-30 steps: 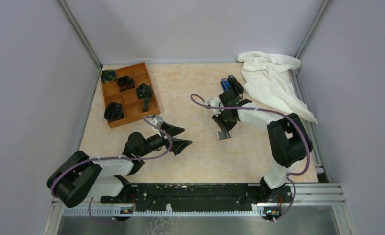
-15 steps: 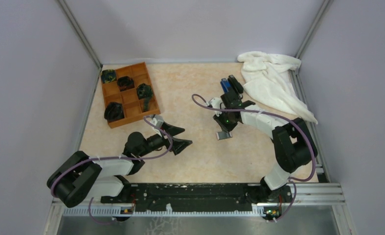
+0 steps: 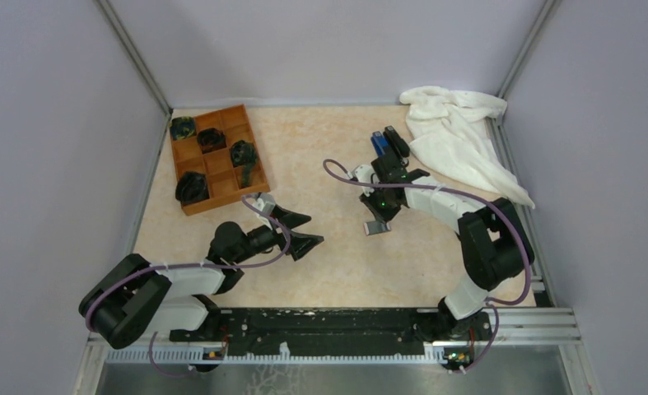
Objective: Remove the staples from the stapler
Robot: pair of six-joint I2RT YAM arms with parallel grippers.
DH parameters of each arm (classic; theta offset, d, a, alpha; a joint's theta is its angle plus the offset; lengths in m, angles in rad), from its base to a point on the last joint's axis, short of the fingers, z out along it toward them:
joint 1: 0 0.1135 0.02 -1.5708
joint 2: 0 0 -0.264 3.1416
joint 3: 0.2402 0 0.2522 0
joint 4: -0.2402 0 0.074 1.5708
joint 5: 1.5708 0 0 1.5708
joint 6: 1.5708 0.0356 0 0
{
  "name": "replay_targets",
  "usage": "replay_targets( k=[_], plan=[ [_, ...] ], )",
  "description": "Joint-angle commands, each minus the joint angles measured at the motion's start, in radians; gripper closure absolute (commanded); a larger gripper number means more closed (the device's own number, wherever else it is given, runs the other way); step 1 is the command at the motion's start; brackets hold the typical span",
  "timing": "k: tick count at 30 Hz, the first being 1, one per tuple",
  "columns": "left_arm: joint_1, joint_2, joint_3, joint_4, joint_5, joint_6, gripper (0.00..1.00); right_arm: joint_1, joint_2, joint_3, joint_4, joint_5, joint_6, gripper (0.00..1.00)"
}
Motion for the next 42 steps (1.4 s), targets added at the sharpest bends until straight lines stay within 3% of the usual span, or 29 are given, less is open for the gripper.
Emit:
replay_targets(
  k=[1, 30, 33, 36, 42],
  plan=[
    [0.002, -0.007, -0.004, 0.02, -0.004, -0.003, 0.02, 0.01, 0.011, 0.002, 0.001, 0.021, -0.008, 0.81],
    [0.002, -0.004, 0.001, 0.023, -0.002, -0.005, 0.02, 0.01, 0.066, 0.008, -0.008, 0.044, -0.009, 0.79],
    [0.002, -0.002, 0.003, 0.023, -0.001, -0.004, 0.02, 0.01, 0.062, 0.01, -0.008, 0.041, -0.009, 0.81],
    [0.002, -0.002, 0.005, 0.023, 0.001, -0.005, 0.02, 0.01, 0.051, 0.009, -0.006, 0.04, -0.01, 0.91],
    [0.002, 0.004, 0.009, 0.025, 0.004, -0.008, 0.02, 0.01, 0.044, 0.009, -0.004, 0.041, -0.01, 0.95]
  ],
)
